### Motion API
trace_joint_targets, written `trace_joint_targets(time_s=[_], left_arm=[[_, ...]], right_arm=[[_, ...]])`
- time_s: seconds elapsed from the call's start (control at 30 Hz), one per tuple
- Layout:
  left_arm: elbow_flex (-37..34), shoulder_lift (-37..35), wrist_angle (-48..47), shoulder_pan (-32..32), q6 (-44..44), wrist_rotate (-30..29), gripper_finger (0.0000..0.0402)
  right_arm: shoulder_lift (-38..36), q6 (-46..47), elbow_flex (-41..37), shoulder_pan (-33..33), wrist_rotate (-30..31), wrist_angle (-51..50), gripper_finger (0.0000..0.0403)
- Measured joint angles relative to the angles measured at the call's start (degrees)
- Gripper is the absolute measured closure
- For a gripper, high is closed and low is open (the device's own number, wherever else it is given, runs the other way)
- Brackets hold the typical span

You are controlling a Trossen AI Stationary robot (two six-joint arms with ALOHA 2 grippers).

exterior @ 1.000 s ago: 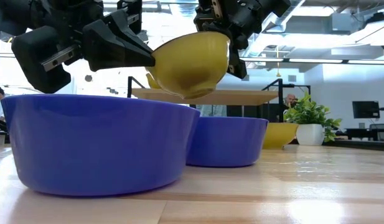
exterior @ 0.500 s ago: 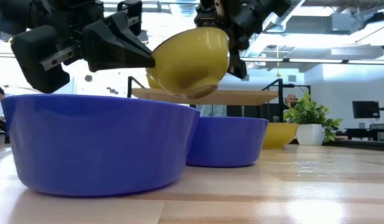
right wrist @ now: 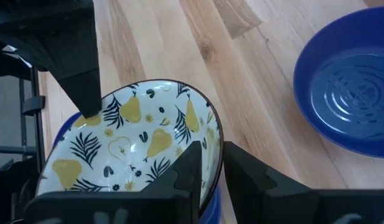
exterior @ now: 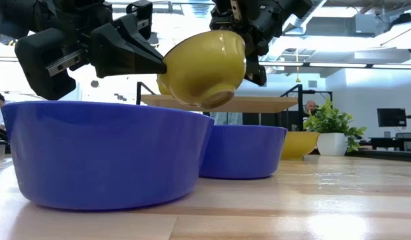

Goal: Pick & Place Mini bowls
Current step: Put the bottom white patterned bowl on top of the white patterned bowl on the shelf

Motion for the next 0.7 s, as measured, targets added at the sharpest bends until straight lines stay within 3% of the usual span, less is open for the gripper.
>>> trace_joint_targets(time_s=[0.4, 0.7], left_arm=[[0.0, 0.02, -0.04, 0.0, -0.45, 0.01, 0.0392], [0.0, 0.02, 0.01, 0.0, -0.44, -0.67, 0.0392]], right_arm=[[-0.33, 0.0, -0.04, 0.0, -0.48, -2.14, 0.0272], [-6.19, -0.95, -0.07, -0.02, 0.6, -4.47, 0.0255]])
